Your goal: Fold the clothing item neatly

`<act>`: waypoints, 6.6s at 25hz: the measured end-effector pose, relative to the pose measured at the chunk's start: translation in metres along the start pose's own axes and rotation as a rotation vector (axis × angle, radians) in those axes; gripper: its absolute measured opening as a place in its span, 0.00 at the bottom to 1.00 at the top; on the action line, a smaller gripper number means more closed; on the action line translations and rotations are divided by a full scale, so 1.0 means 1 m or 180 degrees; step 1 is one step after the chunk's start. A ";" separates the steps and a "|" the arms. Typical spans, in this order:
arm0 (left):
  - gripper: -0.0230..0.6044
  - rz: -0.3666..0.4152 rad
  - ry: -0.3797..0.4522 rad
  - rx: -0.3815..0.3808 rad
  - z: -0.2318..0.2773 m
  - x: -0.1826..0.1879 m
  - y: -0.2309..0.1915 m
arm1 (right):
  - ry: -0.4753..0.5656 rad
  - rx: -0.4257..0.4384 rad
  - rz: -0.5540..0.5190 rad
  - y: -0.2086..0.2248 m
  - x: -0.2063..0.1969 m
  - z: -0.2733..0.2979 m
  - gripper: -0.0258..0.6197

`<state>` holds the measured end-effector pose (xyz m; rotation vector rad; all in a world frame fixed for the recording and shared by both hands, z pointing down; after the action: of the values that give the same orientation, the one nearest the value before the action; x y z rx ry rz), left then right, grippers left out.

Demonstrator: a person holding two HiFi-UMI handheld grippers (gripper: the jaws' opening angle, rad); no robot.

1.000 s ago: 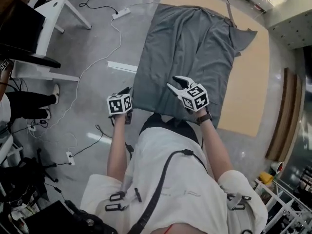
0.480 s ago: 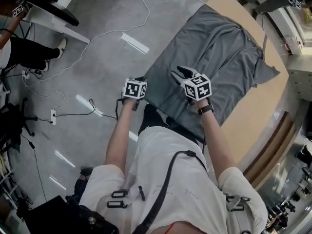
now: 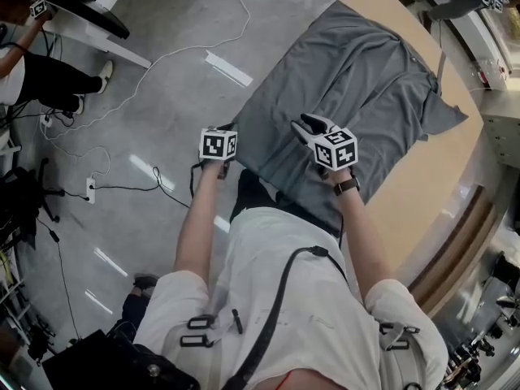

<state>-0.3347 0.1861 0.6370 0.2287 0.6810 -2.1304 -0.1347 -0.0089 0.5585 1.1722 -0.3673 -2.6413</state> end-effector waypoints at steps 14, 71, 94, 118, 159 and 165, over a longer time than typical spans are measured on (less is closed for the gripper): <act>0.05 0.0225 0.0117 0.0318 -0.012 0.014 0.012 | 0.0104 -0.0058 0.0086 0.008 -0.026 -0.041 0.27; 0.07 -0.0107 0.0716 0.0216 -0.048 -0.026 0.068 | 0.0182 -0.2123 0.0691 0.312 0.152 0.005 0.08; 0.07 0.2015 -0.0291 -0.1339 -0.100 -0.162 0.228 | 0.0590 -0.2143 0.1588 0.369 -0.032 -0.174 0.08; 0.15 0.1563 0.0187 -0.1063 -0.095 -0.087 0.195 | 0.0778 -0.2083 0.0226 0.227 -0.061 -0.248 0.26; 0.13 0.2152 0.0764 -0.2365 -0.009 0.094 0.311 | 0.1297 -0.2332 0.1435 0.002 -0.093 -0.248 0.16; 0.13 0.2222 0.0667 -0.2393 0.025 0.102 0.370 | 0.1370 -0.2589 0.1691 0.089 -0.145 -0.304 0.17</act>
<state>-0.1032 -0.0748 0.4744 0.2282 1.2559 -1.1042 0.1974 -0.0895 0.4894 1.0935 0.3941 -1.7219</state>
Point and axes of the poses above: the fingertips, and each gripper's own axes: z forward along the fingers, y to its right, x out of its top, the point moved 9 cm from there along -z, backward along the fingers, and after that the axes turned 8 degrees about -z, right-handed, at the moved point
